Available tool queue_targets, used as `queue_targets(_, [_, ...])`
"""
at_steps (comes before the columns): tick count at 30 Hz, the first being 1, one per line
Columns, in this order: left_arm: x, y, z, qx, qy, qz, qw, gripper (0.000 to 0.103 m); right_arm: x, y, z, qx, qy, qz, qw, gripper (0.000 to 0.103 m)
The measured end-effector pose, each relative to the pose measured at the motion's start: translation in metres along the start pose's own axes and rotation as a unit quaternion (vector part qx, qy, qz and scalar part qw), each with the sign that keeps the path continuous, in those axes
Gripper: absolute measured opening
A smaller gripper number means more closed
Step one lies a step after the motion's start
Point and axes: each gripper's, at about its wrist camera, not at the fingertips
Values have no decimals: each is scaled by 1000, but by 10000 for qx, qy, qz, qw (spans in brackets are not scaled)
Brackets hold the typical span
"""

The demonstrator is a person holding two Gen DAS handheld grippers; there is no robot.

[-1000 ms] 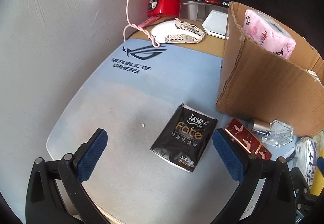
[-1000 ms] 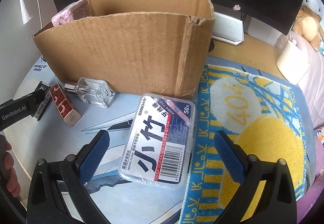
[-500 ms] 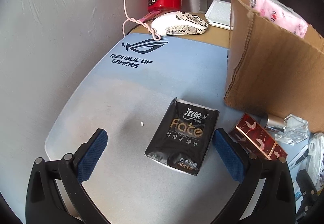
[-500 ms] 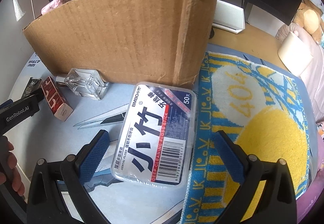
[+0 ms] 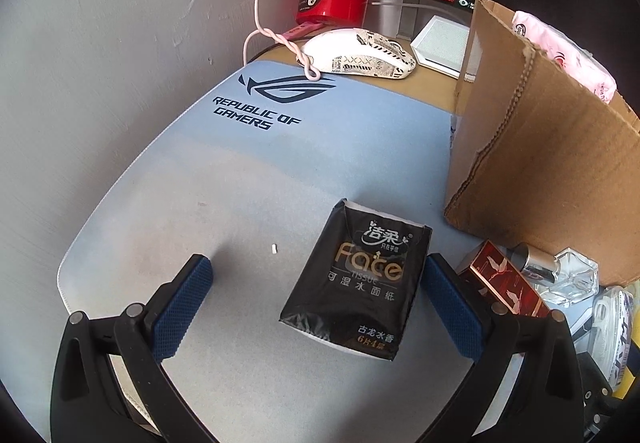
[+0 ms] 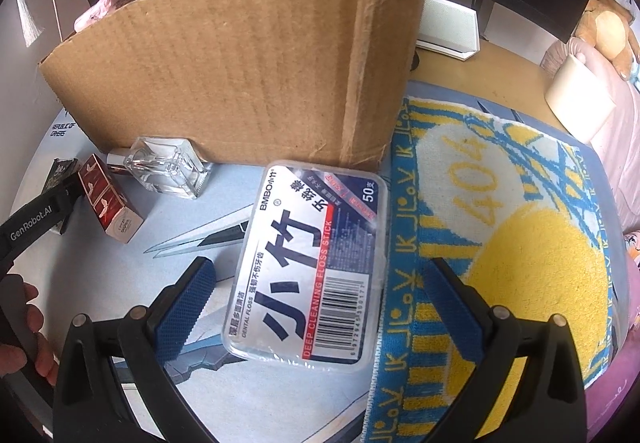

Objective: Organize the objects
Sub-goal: 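Grasp the black Fate tissue pack with the left tool while the right tool grasps the clear floss box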

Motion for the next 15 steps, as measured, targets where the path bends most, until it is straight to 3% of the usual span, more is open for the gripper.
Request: queue_targets(15, [-2, -4, 2, 164, -25, 4, 9999, 103, -17, 2, 5, 123, -42, 4, 9999, 103])
Point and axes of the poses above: each gripper's, at about its wrist camera, not at the fingertips, and z roughly against the way its jaws point, x to its right, y to its top, and after that the axes turned 7 degrees about y, right-handed
